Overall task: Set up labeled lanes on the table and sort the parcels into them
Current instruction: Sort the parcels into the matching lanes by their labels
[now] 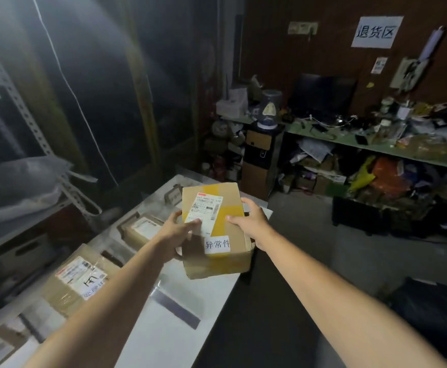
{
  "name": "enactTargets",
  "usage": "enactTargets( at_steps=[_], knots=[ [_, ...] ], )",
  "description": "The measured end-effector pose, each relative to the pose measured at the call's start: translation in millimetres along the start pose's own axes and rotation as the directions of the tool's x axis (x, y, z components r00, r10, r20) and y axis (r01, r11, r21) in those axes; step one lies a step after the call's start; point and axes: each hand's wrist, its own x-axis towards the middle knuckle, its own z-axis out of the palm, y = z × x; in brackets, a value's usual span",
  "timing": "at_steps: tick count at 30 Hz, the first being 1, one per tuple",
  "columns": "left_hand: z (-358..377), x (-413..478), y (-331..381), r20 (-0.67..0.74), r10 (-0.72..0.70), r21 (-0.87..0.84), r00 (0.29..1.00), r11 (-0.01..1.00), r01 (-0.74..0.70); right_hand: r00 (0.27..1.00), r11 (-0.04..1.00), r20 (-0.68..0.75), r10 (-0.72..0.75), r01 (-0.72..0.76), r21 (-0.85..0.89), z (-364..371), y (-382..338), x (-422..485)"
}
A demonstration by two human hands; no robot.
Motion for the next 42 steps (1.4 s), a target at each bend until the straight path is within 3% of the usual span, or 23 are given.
enactTargets(
  at_steps=[11, 17, 23, 29, 37, 42],
  knots=[
    [9.0, 127.7, 67.2, -0.043, -0.058, -0.063, 0.997, 0.996, 0.055, 0.998, 0.997, 0.064, 0.026, -0.021, -0.078, 3.2, -37.0, 165.6],
    [20.3, 182.9, 95.7, -0.145, -0.060, -0.113, 0.988, 0.993, 0.043, 0.983, 0.997, 0.185, -0.005, 0.020, -0.079, 5.0, -51.4, 255.9],
    [49.5, 227.1, 107.5, -0.312, -0.150, -0.247, 0.938, 0.966, 0.072, 0.918, 0.988, 0.395, -0.041, 0.095, -0.119, 8.6, -60.8, 340.9],
    [69.5, 251.0, 96.6, -0.390, -0.289, -0.410, 0.874, 0.905, 0.116, 0.805, 0.985, 0.593, 0.005, 0.099, -0.142, 21.6, -53.2, 390.5],
    [69.4, 276.2, 66.4, -0.423, -0.404, -0.520, 0.811, 0.841, 0.148, 0.718, 0.974, 0.689, 0.099, 0.071, -0.214, 54.7, -36.2, 417.4],
    [57.2, 293.0, 55.0, -0.409, -0.409, -0.498, 0.816, 0.849, 0.177, 0.735, 0.978, 0.667, 0.123, 0.027, -0.209, 69.2, -21.2, 423.8]
  ],
)
